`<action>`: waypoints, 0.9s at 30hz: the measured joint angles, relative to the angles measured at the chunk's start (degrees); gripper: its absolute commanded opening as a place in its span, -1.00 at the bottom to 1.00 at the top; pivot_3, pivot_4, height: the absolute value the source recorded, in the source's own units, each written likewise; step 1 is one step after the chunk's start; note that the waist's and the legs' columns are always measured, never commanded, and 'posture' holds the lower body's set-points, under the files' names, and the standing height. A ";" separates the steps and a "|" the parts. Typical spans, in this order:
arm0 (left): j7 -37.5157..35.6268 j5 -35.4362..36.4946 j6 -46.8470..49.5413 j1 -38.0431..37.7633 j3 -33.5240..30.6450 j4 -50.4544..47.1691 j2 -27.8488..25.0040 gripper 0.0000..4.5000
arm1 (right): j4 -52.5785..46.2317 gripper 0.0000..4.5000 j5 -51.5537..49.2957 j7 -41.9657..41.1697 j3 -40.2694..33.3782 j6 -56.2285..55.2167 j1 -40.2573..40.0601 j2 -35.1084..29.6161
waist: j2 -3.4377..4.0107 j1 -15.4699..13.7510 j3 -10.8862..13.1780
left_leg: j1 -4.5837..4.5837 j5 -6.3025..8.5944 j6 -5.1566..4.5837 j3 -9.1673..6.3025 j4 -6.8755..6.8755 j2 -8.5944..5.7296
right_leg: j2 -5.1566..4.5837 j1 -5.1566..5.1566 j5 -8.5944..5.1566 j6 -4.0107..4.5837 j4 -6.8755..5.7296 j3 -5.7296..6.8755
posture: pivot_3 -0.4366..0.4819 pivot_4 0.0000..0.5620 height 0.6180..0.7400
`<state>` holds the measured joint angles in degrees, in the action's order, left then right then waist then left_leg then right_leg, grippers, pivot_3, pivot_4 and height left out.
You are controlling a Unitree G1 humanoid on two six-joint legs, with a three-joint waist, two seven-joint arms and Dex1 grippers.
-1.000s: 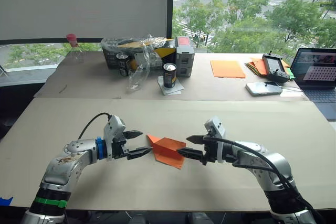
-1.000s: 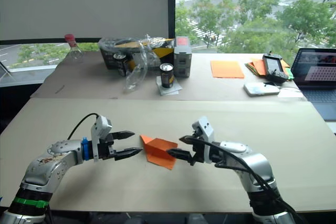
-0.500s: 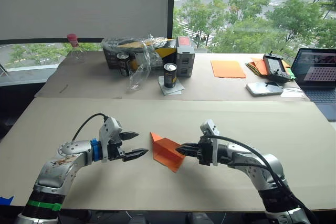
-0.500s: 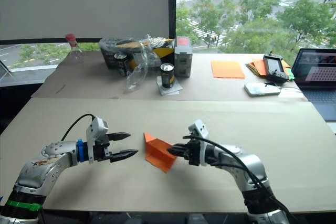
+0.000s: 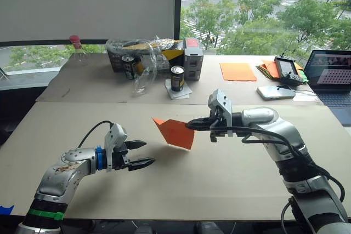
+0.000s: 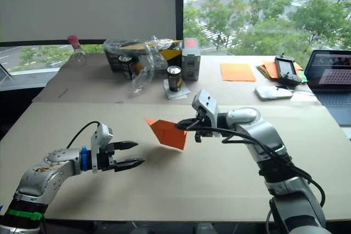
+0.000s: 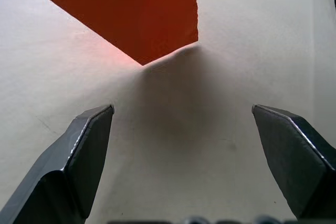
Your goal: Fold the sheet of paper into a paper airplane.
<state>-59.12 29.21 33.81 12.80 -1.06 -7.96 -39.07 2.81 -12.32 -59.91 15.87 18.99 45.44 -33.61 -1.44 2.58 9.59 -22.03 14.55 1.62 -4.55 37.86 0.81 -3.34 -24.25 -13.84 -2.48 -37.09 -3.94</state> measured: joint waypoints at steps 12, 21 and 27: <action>-0.20 0.19 0.47 -0.41 -0.14 0.48 -0.76 1.00 | 2.91 -0.98 28.44 14.78 6.08 -50.21 -15.65 -1.61 | -0.01 -0.32 0.00 | 0.03 -0.07 0.13 0.01 0.00 -0.06 | -0.07 0.03 0.02 0.01 -0.05 -0.01 | -0.05 -0.47 0.87; -3.64 2.41 3.95 1.01 0.50 0.00 -1.85 1.00 | 10.80 -0.61 39.82 25.11 7.20 -62.95 -19.75 -5.86 | -0.02 0.07 0.00 | 0.11 -0.10 0.16 0.01 0.00 -0.02 | 0.00 0.08 0.06 0.08 -0.08 -0.04 | -0.05 -0.47 0.87; -4.59 2.43 4.09 1.85 0.89 0.21 -2.16 1.00 | 3.05 0.32 32.02 21.52 4.06 -60.36 -22.61 -9.87 | -0.02 -0.07 0.00 | 0.08 -0.10 0.16 0.00 0.00 -0.02 | -0.02 0.09 0.06 0.07 -0.08 -0.05 | -0.05 -0.47 0.87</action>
<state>-63.71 31.64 37.90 14.66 -0.17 -7.75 -41.23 5.85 19.70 -38.40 19.93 -41.37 22.83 -43.48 -1.46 2.51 9.60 -21.94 14.45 1.78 -4.54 37.86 0.79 -3.36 -24.16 -13.78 -2.41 -37.18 -3.99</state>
